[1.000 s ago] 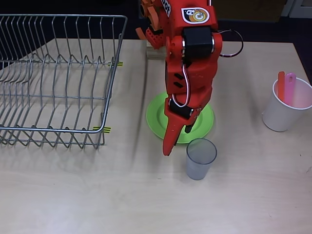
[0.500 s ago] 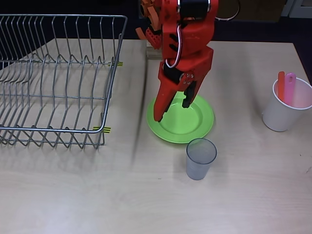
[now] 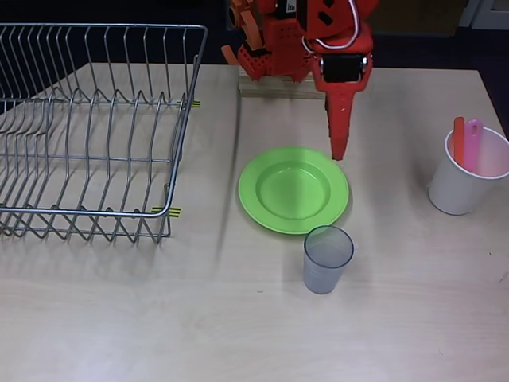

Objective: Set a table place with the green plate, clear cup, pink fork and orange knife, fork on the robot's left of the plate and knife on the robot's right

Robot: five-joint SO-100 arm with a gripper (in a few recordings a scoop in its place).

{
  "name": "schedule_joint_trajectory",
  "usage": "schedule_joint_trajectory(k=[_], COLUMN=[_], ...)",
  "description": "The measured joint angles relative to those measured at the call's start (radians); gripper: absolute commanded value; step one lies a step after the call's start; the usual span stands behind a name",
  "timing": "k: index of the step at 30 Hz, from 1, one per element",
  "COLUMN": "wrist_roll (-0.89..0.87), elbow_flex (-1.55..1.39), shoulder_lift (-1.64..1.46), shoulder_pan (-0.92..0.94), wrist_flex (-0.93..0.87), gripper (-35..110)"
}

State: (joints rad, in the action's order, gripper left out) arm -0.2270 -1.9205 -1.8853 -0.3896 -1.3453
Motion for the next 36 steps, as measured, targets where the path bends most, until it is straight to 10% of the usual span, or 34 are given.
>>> schedule_joint_trajectory(k=[20,36], wrist_roll=[-0.029,-0.410], elbow_flex=[0.144,0.193], shoulder_lift=[0.086,0.259], shoulder_pan=[-0.453,-0.612], wrist_flex=[-0.048,0.074], gripper=[18,17])
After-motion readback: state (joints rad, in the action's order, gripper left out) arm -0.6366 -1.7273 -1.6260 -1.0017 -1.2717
